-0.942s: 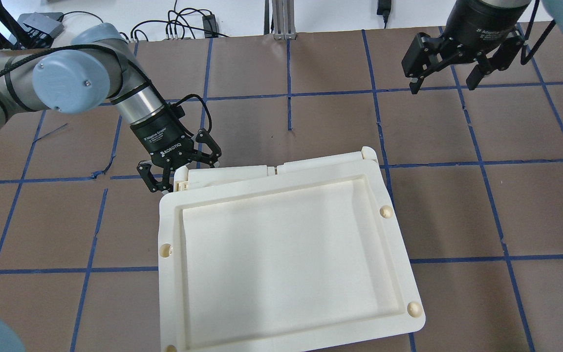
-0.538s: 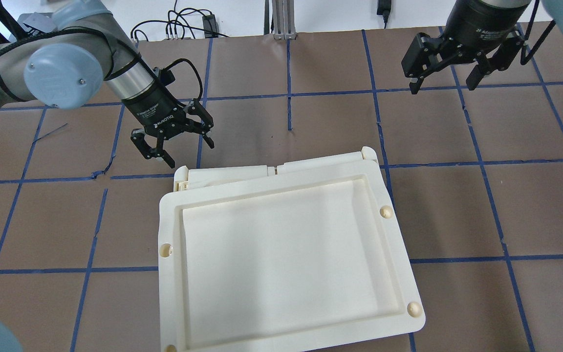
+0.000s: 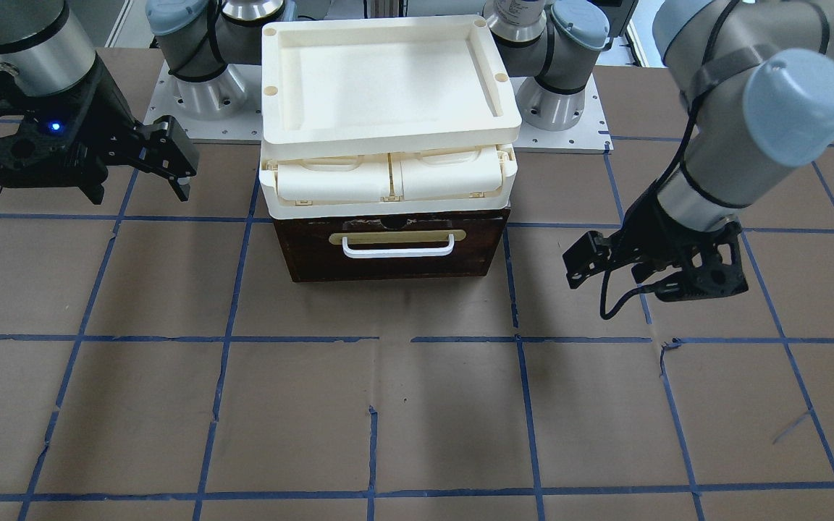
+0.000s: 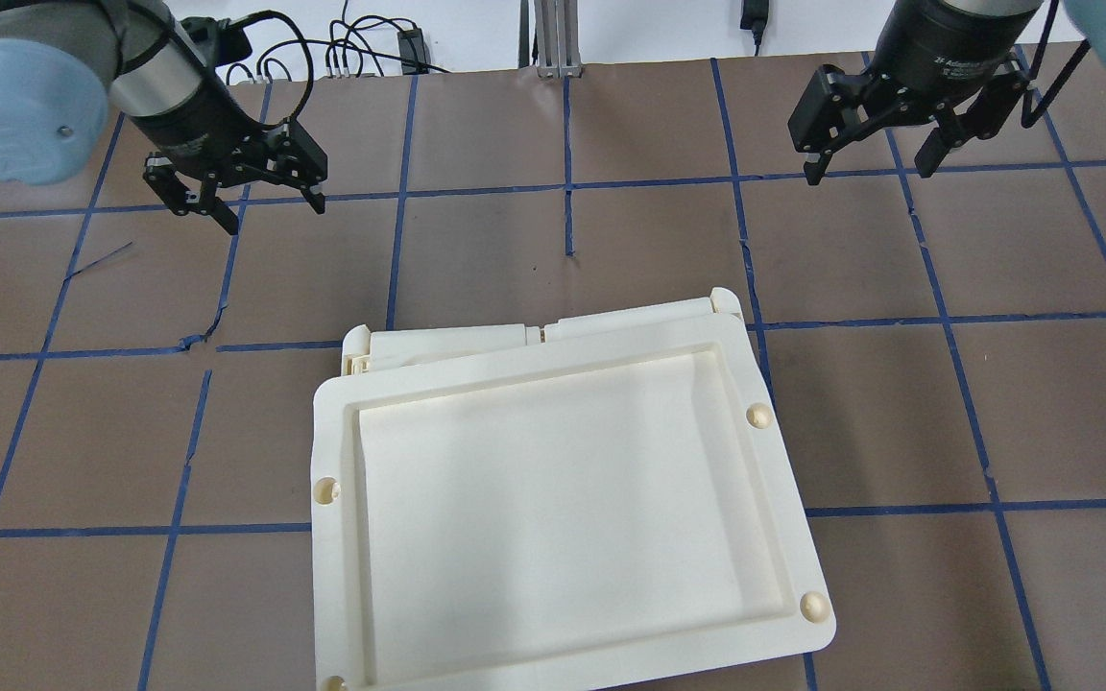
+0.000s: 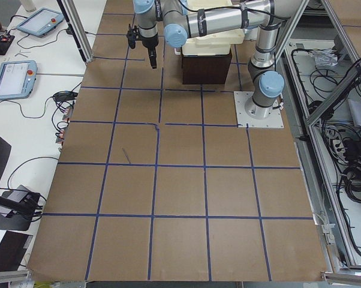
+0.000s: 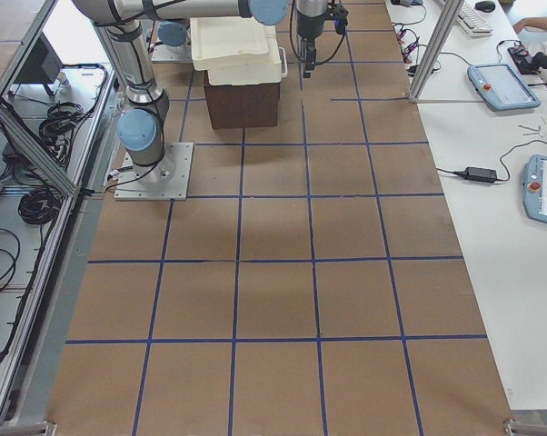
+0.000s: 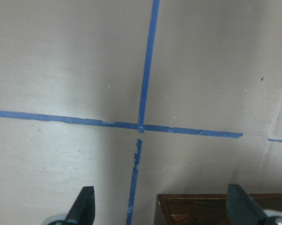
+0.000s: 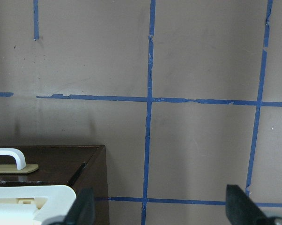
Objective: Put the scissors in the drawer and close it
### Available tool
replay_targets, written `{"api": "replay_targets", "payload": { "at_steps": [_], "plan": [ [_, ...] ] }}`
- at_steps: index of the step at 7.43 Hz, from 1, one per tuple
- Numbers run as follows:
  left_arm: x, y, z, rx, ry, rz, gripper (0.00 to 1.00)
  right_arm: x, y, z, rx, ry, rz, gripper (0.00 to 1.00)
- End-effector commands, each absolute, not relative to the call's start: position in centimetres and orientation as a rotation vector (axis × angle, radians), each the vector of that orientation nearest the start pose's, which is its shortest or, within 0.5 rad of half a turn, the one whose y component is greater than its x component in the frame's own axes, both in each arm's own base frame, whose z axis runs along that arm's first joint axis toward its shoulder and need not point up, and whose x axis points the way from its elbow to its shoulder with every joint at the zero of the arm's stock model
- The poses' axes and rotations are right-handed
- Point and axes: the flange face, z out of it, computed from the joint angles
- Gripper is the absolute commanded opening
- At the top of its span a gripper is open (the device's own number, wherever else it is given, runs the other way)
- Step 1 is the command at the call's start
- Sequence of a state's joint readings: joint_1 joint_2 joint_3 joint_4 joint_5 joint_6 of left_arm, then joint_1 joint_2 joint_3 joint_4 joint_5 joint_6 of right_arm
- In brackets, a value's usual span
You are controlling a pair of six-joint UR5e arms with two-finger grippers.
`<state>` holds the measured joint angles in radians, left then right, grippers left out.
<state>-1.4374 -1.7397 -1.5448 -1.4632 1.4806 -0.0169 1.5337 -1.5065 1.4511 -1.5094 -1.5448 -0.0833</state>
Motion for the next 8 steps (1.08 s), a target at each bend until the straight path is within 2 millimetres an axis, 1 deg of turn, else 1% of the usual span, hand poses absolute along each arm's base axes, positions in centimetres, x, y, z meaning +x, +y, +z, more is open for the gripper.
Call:
{"api": "replay_targets", "payload": {
  "at_steps": [1, 3, 8],
  "plan": [
    [-6.56, -54.70, 44.39, -0.240, 3.197, 0.045, 1.00, 11.67, -52.27, 50.81, -0.072, 3.114, 0.007, 1.00],
    [-7.35, -54.61, 44.39, -0.231, 3.208, 0.048, 1.00, 11.67, -52.27, 50.81, -0.072, 3.114, 0.007, 1.00],
    [-7.29, -54.41, 44.57, -0.224, 3.209, 0.043, 1.00, 11.59, -52.28, 50.73, -0.069, 3.114, 0.009, 1.00]
  ]
}}
